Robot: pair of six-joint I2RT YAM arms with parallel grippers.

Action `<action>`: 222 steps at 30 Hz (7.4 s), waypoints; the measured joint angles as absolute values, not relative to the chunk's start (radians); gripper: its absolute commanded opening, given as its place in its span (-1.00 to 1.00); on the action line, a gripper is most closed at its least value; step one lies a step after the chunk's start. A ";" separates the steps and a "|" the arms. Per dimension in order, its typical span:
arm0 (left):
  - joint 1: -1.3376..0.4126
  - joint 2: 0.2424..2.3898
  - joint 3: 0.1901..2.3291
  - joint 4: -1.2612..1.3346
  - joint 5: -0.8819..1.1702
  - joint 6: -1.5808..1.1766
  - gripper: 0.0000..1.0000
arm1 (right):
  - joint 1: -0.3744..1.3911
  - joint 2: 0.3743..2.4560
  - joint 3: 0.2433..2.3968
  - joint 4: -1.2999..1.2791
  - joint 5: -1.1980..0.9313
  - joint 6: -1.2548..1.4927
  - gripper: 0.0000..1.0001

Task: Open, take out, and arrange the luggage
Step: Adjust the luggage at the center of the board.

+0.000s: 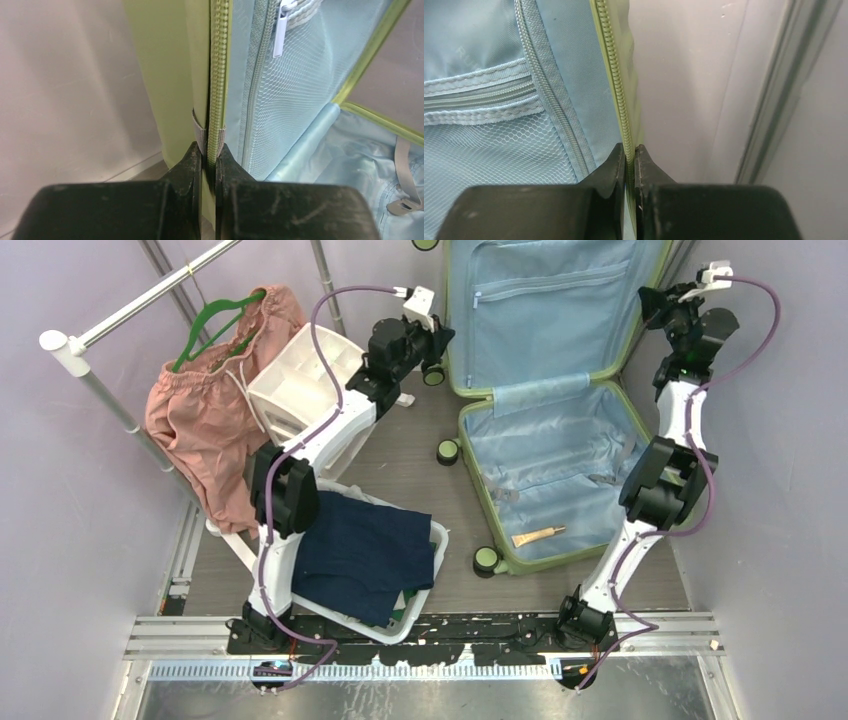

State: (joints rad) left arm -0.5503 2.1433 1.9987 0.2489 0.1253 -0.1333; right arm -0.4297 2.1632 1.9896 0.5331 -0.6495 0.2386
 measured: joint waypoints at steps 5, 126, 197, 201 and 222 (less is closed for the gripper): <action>-0.544 2.230 2.124 0.197 0.131 -0.175 -1.00 | -0.454 1.992 1.817 0.520 -0.619 0.212 -0.98; -0.678 2.482 2.431 -0.603 -0.139 -0.308 -1.00 | -0.652 1.300 1.017 0.529 -0.205 0.070 -0.91; -0.702 1.513 1.324 -0.415 0.065 -0.931 0.27 | -0.276 1.393 1.386 -1.311 -0.909 -1.083 1.00; -0.797 1.572 1.325 -0.447 -0.026 -1.053 0.37 | -0.258 1.439 1.386 -1.312 -0.909 -1.122 1.00; -0.845 1.691 1.427 -0.635 -0.170 -1.337 0.41 | -0.253 1.483 2.201 -0.995 -0.417 -0.834 1.00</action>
State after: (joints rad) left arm -0.8452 1.6909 1.4273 -0.6350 -0.1703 -1.3369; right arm -0.2527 1.4826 2.2009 -0.9955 -0.4171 -0.8341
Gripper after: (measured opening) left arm 0.700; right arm 0.996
